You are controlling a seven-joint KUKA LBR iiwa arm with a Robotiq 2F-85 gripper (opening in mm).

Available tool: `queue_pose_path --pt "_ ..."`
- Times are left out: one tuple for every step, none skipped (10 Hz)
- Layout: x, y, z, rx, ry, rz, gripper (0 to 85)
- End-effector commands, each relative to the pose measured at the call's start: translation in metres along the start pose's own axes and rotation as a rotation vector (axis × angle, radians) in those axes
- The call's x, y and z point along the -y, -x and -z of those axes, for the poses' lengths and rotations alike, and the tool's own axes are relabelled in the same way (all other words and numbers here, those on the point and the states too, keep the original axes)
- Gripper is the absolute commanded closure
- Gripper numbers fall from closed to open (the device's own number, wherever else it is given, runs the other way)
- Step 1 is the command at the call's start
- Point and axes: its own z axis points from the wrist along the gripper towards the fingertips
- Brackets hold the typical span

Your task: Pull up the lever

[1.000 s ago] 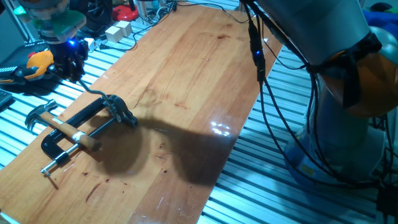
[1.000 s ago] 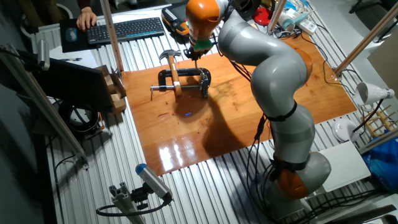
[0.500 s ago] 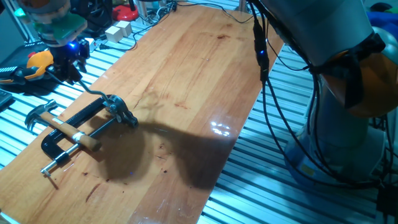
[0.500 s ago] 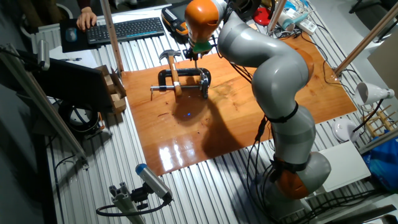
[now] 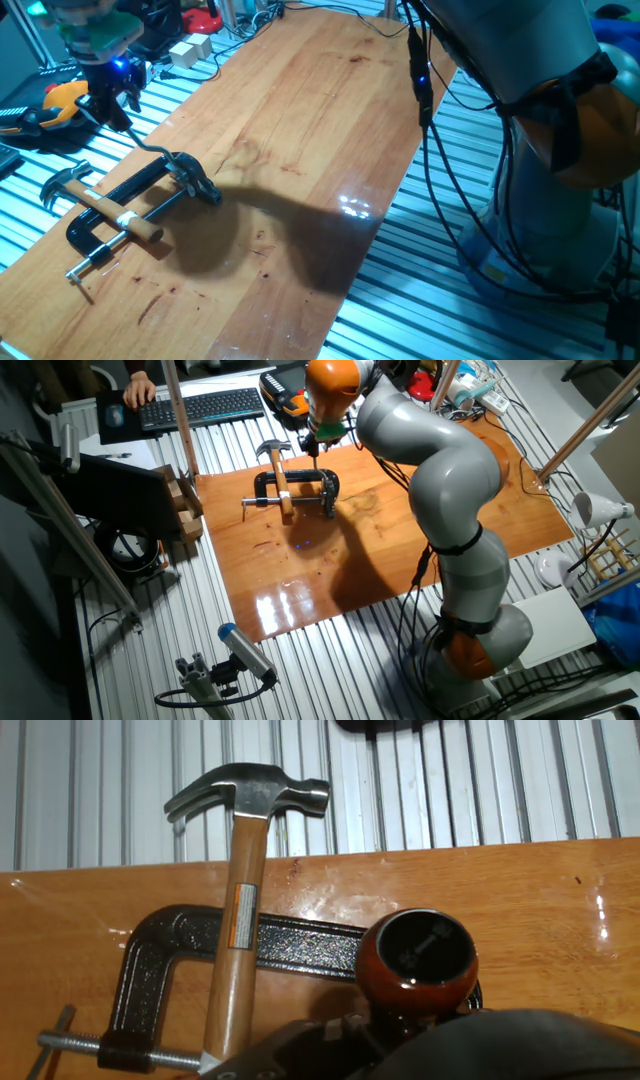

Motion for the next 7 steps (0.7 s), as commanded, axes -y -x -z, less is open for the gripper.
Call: queue_pose_path --pt "0.001 -0.002 0.001 -0.002 0.000 0.005 34.0" --pt "0.003 -0.007 0.005 -0.005 0.003 0.012 51.0" --pt "0.008 -0.011 0.011 -0.010 0.006 0.024 51.0" --pt "0.016 -0.011 0.015 -0.022 0.016 0.043 51.0" --pt "0.025 -0.008 0.019 -0.038 0.036 0.066 51.0" --pt "0.032 -0.004 0.021 -0.041 0.051 0.082 68.0" --pt "0.035 -0.001 0.022 -0.039 0.060 0.088 85.0"
